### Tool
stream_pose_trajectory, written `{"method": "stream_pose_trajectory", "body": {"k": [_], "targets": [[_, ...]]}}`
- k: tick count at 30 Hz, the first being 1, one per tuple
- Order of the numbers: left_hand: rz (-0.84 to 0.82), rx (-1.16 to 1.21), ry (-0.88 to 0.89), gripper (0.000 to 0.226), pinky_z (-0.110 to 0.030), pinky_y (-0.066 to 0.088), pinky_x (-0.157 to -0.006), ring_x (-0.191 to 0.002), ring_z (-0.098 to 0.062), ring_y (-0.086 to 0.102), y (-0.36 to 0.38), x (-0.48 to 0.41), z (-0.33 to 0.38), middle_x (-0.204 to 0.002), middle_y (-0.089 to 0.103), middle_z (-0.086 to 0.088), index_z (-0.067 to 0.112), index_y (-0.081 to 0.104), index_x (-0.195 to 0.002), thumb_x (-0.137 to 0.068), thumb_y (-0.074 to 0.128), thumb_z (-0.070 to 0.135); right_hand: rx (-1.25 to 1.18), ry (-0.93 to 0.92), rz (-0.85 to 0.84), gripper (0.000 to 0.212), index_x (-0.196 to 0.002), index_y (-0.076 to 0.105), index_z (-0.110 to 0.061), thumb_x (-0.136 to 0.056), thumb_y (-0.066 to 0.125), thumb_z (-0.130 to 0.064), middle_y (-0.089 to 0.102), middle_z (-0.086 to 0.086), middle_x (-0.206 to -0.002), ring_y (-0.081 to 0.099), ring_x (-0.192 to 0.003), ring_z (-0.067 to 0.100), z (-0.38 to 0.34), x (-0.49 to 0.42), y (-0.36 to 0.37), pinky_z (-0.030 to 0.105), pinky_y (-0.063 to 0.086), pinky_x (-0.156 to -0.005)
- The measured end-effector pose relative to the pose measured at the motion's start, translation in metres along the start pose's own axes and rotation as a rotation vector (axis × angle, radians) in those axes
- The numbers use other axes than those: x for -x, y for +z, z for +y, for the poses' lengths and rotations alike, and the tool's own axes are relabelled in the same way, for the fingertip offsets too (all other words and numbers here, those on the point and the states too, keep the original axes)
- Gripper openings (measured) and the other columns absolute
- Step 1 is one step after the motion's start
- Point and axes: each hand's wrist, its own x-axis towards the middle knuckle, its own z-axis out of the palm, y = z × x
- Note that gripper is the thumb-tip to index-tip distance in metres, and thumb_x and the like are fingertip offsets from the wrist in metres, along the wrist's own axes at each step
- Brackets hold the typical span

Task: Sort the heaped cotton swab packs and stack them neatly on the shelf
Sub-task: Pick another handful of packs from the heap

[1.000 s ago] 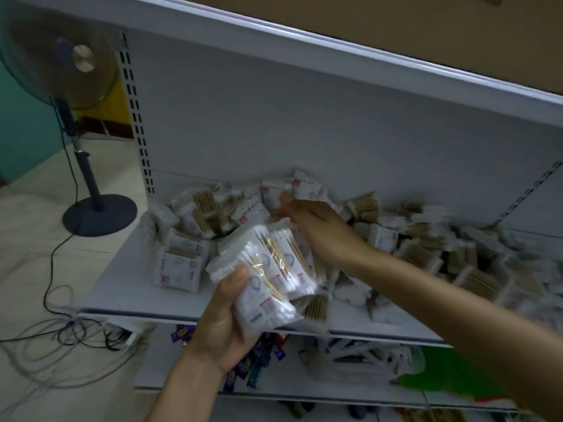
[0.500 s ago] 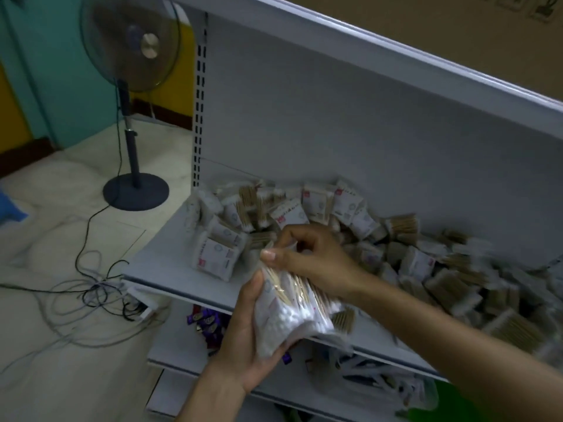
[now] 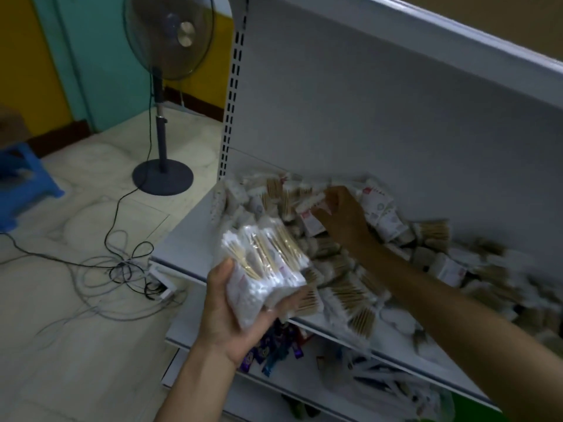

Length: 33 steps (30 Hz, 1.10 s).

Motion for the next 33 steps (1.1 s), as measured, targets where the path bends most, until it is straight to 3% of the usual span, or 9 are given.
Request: {"method": "stream_pose_trajectory", "body": {"k": [7, 12, 16, 18, 20, 24, 27, 29, 33], "targets": [[0.004, 0.106, 0.084, 0.101, -0.055, 0.049, -0.093, -0.121, -0.035, 0.055, -0.015, 0.003, 0.000, -0.131, 0.058, -0.012, 0.017, 0.063, -0.120, -0.026, 0.096, 0.036, 0.246, 0.005, 0.074, 0.057, -0.125, 0.048, -0.009, -0.078, 0.075, -0.027, 0.060, 0.011, -0.118, 0.057, -0.108, 0.030, 0.011, -0.007, 0.014, 0.039, 0.047, -0.086], [0.012, 0.035, 0.119, 0.105, -0.067, 0.029, -0.104, -0.131, -0.038, 0.044, -0.018, 0.000, 0.000, -0.140, 0.052, -0.011, 0.023, 0.063, -0.121, -0.024, 0.096, 0.042, 0.109, -0.165, 0.160, 0.028, -0.087, 0.054, -0.010, -0.080, 0.075, -0.027, 0.056, 0.009, -0.088, 0.054, -0.081, 0.025, -0.002, 0.017, -0.009, 0.033, 0.045, -0.073], [-0.073, 0.059, 0.106, 0.098, -0.058, 0.018, -0.115, -0.129, -0.031, 0.044, -0.017, -0.007, 0.002, -0.129, 0.056, -0.008, 0.020, 0.061, -0.119, -0.030, 0.094, 0.044, -0.226, -0.036, -0.094, 0.026, -0.093, 0.060, -0.010, -0.082, 0.072, -0.030, 0.067, 0.005, -0.094, 0.065, -0.086, 0.021, -0.039, 0.037, -0.043, 0.034, 0.056, -0.078], [-0.103, 0.028, 0.099, 0.081, -0.052, 0.033, -0.110, -0.111, -0.027, 0.057, -0.015, -0.009, 0.001, -0.115, 0.062, -0.006, 0.019, 0.070, -0.105, -0.032, 0.093, 0.045, -0.211, -0.102, -0.219, 0.023, -0.092, 0.061, -0.021, -0.081, 0.070, -0.040, 0.067, 0.000, -0.089, 0.065, -0.084, 0.016, -0.056, 0.057, -0.055, 0.037, 0.055, -0.076], [-0.145, 0.013, 0.080, 0.073, -0.046, 0.049, -0.097, -0.107, -0.027, 0.063, -0.011, -0.011, -0.003, -0.117, 0.065, -0.008, 0.019, 0.073, -0.105, -0.040, 0.092, 0.046, -0.094, -0.249, -0.264, 0.022, -0.083, 0.052, -0.029, -0.086, 0.061, -0.050, 0.057, -0.005, -0.074, 0.056, -0.068, 0.007, -0.070, 0.080, -0.056, 0.025, 0.045, -0.063], [-0.232, -0.053, -0.022, 0.087, -0.061, 0.027, -0.111, -0.131, -0.036, 0.046, -0.002, -0.013, -0.012, -0.140, 0.052, -0.013, 0.019, 0.062, -0.128, -0.052, 0.086, 0.053, -0.088, -0.259, -0.224, 0.032, -0.076, 0.042, -0.028, -0.092, 0.034, -0.055, 0.048, -0.005, -0.066, 0.044, -0.057, 0.003, -0.076, 0.099, -0.042, 0.024, 0.034, -0.057], [-0.256, -0.089, -0.100, 0.099, -0.069, 0.035, -0.100, -0.128, -0.042, 0.047, -0.002, -0.012, -0.012, -0.139, 0.052, -0.015, 0.019, 0.060, -0.131, -0.042, 0.092, 0.048, -0.090, -0.231, -0.262, 0.043, -0.073, 0.051, -0.027, -0.096, 0.027, -0.054, 0.057, -0.007, -0.070, 0.054, -0.065, 0.004, -0.069, 0.098, -0.038, 0.031, 0.043, -0.064], [-0.178, -0.072, -0.105, 0.091, -0.062, 0.051, -0.083, -0.114, -0.042, 0.059, -0.004, -0.011, -0.010, -0.130, 0.059, -0.019, 0.017, 0.072, -0.114, -0.029, 0.096, 0.041, -0.094, -0.172, -0.316, 0.049, -0.068, 0.056, -0.022, -0.099, 0.030, -0.050, 0.062, -0.003, -0.071, 0.058, -0.066, 0.008, -0.068, 0.090, -0.041, 0.031, 0.044, -0.067], [-0.154, -0.055, -0.013, 0.077, -0.047, 0.055, -0.066, -0.095, -0.035, 0.068, -0.009, -0.009, -0.009, -0.112, 0.068, -0.015, 0.019, 0.077, -0.098, -0.029, 0.092, 0.049, 0.088, -0.183, -0.085, 0.018, -0.079, 0.064, -0.028, -0.094, 0.056, -0.035, 0.067, 0.002, -0.089, 0.063, -0.080, 0.016, -0.044, 0.038, -0.048, 0.032, 0.049, -0.077]]}}
